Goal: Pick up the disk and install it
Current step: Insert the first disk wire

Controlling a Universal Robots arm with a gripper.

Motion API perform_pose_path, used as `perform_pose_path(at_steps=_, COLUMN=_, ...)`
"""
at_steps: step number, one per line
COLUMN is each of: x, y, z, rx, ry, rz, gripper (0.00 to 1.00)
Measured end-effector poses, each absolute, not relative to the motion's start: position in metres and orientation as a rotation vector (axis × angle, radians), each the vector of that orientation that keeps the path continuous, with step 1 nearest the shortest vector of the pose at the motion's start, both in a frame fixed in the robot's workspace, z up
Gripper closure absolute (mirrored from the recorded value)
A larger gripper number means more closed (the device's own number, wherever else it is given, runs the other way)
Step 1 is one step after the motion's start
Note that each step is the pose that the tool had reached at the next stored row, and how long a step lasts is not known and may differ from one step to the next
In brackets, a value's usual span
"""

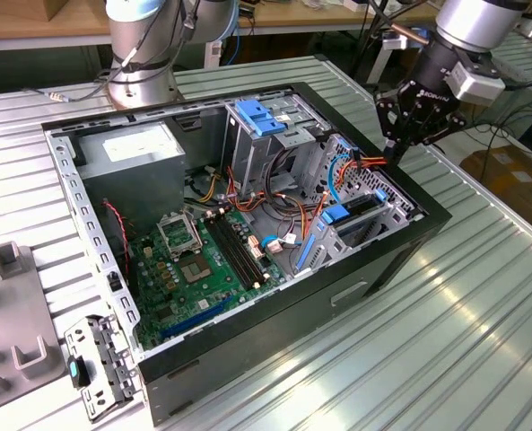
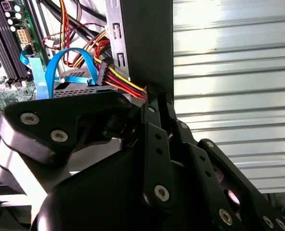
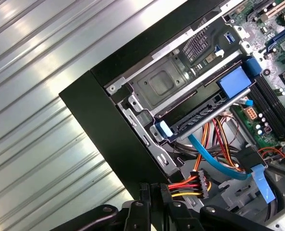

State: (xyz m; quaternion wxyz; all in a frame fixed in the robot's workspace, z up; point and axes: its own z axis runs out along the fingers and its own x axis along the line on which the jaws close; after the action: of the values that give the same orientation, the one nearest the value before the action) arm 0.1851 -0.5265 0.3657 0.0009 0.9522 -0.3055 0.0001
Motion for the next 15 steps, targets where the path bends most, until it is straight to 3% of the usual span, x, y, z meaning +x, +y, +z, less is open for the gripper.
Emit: perform_pose_path(at_steps=15, x=0.1831, y=-0.5264, z=0.374, rx=2.969, ry=-1.022, rz=0.0, gripper=0.83)
